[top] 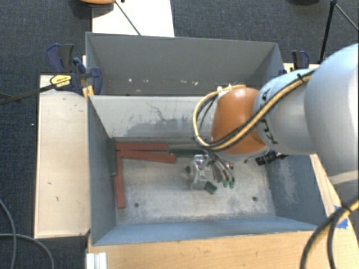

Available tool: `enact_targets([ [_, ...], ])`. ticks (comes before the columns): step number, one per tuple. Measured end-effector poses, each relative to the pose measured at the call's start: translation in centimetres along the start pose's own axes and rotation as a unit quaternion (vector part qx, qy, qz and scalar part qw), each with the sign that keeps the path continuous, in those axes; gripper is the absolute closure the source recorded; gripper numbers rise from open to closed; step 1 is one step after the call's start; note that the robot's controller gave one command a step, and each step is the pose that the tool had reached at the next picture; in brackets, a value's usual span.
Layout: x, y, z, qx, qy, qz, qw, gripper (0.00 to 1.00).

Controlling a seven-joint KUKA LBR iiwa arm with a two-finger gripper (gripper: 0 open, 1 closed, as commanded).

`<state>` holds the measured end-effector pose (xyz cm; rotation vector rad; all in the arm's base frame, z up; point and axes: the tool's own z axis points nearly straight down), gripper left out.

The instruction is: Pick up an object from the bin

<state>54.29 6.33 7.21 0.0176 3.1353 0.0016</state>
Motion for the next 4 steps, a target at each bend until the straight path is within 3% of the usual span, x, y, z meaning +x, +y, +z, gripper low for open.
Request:
enact_targets([
  [1, 0.1, 0.0, 0.1, 0.000, 0.0018, -0.001, 1.0000, 0.00],
  [3, 0.1, 0.0, 0.1, 0.000, 0.0015, -0.003, 1.0000, 0.00],
  [4, -4.0, -4.1, -0.1, 0.000, 0.0021, -0.194, 0.9810, 1.00],
])
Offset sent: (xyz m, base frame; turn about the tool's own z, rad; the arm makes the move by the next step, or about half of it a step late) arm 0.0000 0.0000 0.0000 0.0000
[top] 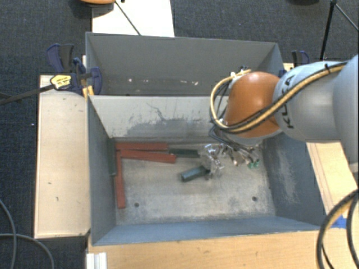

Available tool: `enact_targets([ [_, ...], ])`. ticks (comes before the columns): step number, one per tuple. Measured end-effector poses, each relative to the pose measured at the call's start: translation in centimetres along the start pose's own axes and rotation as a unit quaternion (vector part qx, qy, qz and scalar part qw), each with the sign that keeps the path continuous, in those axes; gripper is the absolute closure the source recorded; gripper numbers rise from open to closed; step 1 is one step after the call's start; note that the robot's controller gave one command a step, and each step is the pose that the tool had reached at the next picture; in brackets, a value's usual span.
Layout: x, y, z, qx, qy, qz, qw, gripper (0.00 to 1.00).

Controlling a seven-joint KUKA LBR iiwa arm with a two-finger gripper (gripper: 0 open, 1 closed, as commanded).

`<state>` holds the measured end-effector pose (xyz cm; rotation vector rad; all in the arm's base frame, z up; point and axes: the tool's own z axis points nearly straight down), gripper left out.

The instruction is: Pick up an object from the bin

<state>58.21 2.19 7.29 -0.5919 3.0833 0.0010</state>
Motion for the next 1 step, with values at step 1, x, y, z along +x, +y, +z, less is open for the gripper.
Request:
enact_targets([
  [1, 0.00, 0.00, 0.00, 0.000, 0.0000, 0.000, 1.0000, 1.00],
])
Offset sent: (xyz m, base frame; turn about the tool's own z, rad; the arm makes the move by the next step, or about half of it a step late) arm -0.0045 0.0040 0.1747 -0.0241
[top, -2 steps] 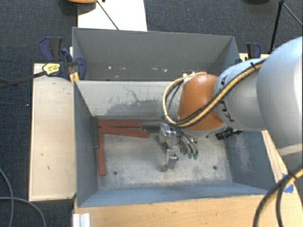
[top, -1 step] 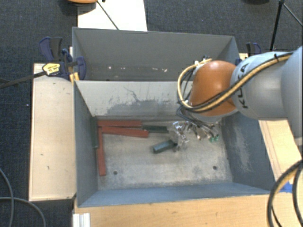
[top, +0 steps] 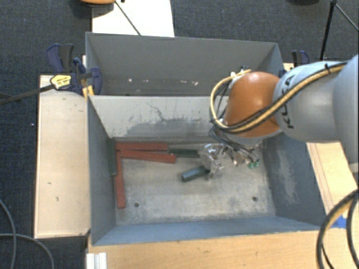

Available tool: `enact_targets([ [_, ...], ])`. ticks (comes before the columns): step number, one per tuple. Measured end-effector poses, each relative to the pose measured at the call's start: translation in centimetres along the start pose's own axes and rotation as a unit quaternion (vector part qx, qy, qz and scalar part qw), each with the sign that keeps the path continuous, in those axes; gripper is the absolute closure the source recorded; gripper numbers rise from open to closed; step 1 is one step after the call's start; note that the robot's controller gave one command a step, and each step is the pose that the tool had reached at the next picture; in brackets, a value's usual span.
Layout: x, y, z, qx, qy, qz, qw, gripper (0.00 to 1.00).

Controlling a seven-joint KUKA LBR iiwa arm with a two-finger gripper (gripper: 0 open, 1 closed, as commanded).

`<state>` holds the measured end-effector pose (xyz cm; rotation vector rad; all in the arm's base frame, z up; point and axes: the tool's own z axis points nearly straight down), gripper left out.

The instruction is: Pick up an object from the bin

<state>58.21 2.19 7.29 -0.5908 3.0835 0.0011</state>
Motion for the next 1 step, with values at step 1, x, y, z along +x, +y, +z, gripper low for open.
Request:
enact_targets([
  [1, 0.02, 0.49, -17.87, 0.002, -0.0037, -0.009, 0.9999, 1.00],
])
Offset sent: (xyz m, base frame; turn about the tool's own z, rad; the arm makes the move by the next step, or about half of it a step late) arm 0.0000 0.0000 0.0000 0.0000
